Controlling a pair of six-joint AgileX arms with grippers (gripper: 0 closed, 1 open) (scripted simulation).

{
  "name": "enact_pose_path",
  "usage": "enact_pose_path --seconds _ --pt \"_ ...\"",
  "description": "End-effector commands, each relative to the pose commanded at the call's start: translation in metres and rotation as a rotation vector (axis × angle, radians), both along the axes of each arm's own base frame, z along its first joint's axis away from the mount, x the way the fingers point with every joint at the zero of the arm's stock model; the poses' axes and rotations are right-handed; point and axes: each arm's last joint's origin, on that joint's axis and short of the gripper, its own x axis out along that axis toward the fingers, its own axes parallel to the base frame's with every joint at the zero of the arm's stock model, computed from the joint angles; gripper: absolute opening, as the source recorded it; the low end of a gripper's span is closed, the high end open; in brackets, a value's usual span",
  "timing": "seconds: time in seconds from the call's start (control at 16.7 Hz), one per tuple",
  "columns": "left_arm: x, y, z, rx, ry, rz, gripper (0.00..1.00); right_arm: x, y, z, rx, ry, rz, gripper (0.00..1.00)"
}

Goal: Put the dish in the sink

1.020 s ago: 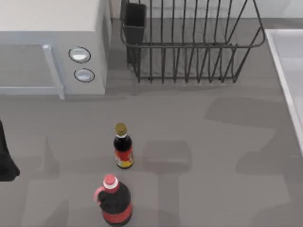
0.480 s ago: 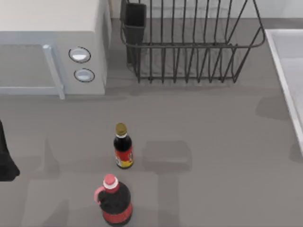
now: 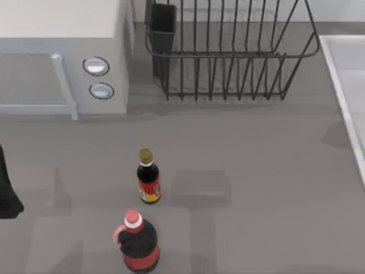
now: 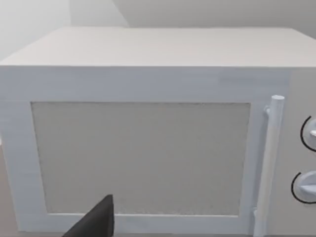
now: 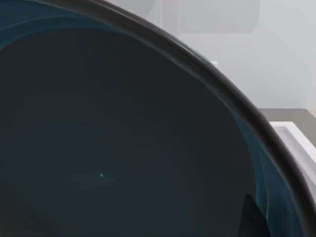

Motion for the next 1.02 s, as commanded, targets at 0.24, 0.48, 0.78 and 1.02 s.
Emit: enact_pose_path --seconds 0.24,0.48,0.78,1.02 --pt "0.0 0.0 0.0 0.0 0.0 0.0 1.0 0.0 0.0 0.0 0.0 0.0 0.0 0.15" --pt "0.0 0.0 0.0 0.0 0.0 0.0 1.0 0.0 0.0 0.0 0.0 0.0 0.0 0.45" --pt "0.0 0.0 0.0 0.0 0.0 0.0 1.0 0.0 0.0 0.0 0.0 0.0 0.0 0.83" --pt "0.0 0.0 0.0 0.0 0.0 0.0 1.0 0.0 0.0 0.0 0.0 0.0 0.0 1.0"
